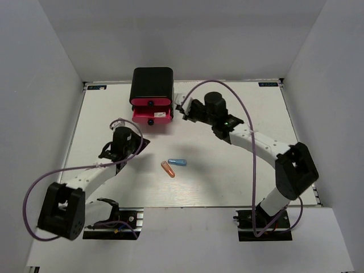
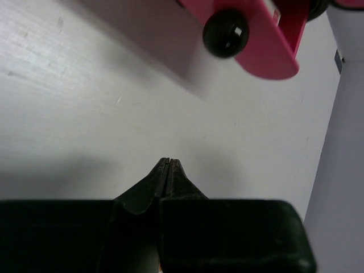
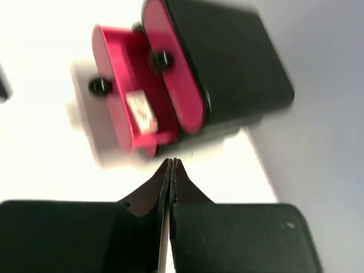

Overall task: Sort the stationery into containers
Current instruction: Close the drawer in the storage box.

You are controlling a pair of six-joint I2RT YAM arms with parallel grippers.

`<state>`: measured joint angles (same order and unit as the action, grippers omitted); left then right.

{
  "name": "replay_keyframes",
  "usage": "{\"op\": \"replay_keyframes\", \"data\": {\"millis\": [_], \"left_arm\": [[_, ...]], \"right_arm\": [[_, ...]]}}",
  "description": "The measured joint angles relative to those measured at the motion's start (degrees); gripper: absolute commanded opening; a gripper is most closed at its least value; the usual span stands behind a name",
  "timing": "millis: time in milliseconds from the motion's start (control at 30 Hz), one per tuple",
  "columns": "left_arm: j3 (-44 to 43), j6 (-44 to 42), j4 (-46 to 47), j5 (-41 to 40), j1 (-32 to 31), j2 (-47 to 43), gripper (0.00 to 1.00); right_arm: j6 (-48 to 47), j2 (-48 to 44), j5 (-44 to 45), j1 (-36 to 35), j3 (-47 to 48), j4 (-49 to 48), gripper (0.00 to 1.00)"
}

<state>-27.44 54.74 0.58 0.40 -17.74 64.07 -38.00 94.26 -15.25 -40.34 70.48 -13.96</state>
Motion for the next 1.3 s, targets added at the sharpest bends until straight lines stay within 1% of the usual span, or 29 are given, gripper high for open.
{"op": "replay_keyframes", "data": {"millis": [167, 300, 400, 600, 700, 833, 1133, 1300], "left_arm": [[-7.5, 3.0, 3.7, -2.1, 0.0, 11.5, 0.1], [-11.6, 6.5, 4.9, -3.7, 0.4, 16.9, 0.11], [-14.8, 8.4, 4.7, -4.6, 0.5, 20.5, 0.12], [-19.3, 9.9, 2.5, -6.0, 0.5, 24.9, 0.15], [-21.2, 10.3, 1.4, -6.4, 0.5, 26.7, 0.15], [-23.0, 11.1, 0.2, -7.3, 0.5, 28.7, 0.17], [-28.4, 12.6, -1.0, -8.7, 0.8, 34.0, 0.17], [-30.4, 12.8, -1.2, -9.0, 0.8, 35.5, 0.2]], "right_arm": [[4.3, -6.8, 0.6, 4.8, -10.7, -0.5, 0.0], [6.2, -10.5, 1.0, 8.0, -19.0, 0.9, 0.0], [7.0, -12.7, 1.0, 9.3, -22.1, 1.8, 0.0], [8.2, -15.0, 0.8, 11.3, -22.7, 1.7, 0.0], [8.7, -15.1, 0.5, 12.3, -22.7, 1.7, 0.0], [9.1, -15.1, 0.0, 13.6, -22.7, 1.8, 0.0], [9.1, -15.1, -1.2, 15.1, -22.7, 1.9, 0.0], [9.1, -15.2, -1.7, 15.6, -22.7, 2.0, 0.0]]}}
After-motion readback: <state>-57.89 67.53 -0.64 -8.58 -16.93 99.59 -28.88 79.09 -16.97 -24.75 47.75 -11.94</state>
